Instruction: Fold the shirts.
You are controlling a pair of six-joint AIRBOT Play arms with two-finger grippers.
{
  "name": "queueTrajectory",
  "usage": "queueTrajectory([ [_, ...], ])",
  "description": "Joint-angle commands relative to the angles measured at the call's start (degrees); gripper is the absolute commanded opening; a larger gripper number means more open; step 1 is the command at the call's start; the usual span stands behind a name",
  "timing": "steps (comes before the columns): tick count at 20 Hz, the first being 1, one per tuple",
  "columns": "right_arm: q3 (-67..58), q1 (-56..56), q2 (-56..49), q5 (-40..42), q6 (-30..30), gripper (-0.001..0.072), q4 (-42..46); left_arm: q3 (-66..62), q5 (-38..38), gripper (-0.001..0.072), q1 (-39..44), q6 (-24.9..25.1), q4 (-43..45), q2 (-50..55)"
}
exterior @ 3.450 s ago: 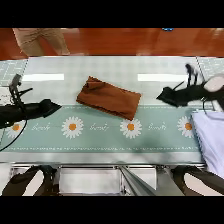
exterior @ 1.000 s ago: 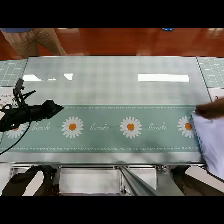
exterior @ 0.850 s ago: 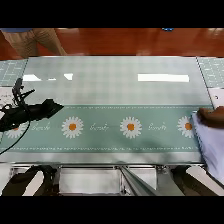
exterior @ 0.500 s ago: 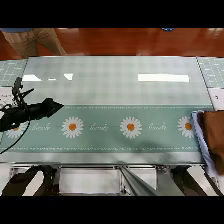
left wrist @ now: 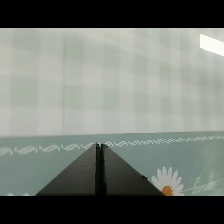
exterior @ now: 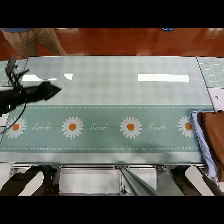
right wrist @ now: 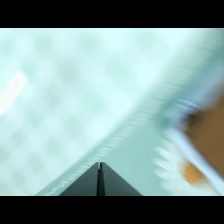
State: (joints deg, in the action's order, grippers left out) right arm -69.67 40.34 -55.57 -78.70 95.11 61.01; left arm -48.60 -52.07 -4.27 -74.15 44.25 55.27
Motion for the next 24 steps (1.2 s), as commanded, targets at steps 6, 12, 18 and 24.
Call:
queueTrajectory([
  [6, -1.99, -46.99, -19.65, 4.39, 6.19, 0.0024, 33.40, -16.92, -9.29, 0.0015, 13.14, -11.06, 26.93, 16.02],
  [12, -1.99, -46.95, -20.02, 3.72, 6.19, 0.0025, 35.60, -16.90, -10.58, 0.0015, 12.98, -11.02, 26.93, 16.04],
  [18, -1.99, -46.95, -20.02, 3.74, 6.19, 0.0025, 35.60, -16.92, -10.49, 0.0015, 13.00, -11.04, 26.88, 16.06],
  [24, -1.99, -46.95, -20.02, 3.74, 6.19, 0.0025, 35.60, -16.92, -10.49, 0.0015, 13.00, -11.04, 26.88, 16.06],
])
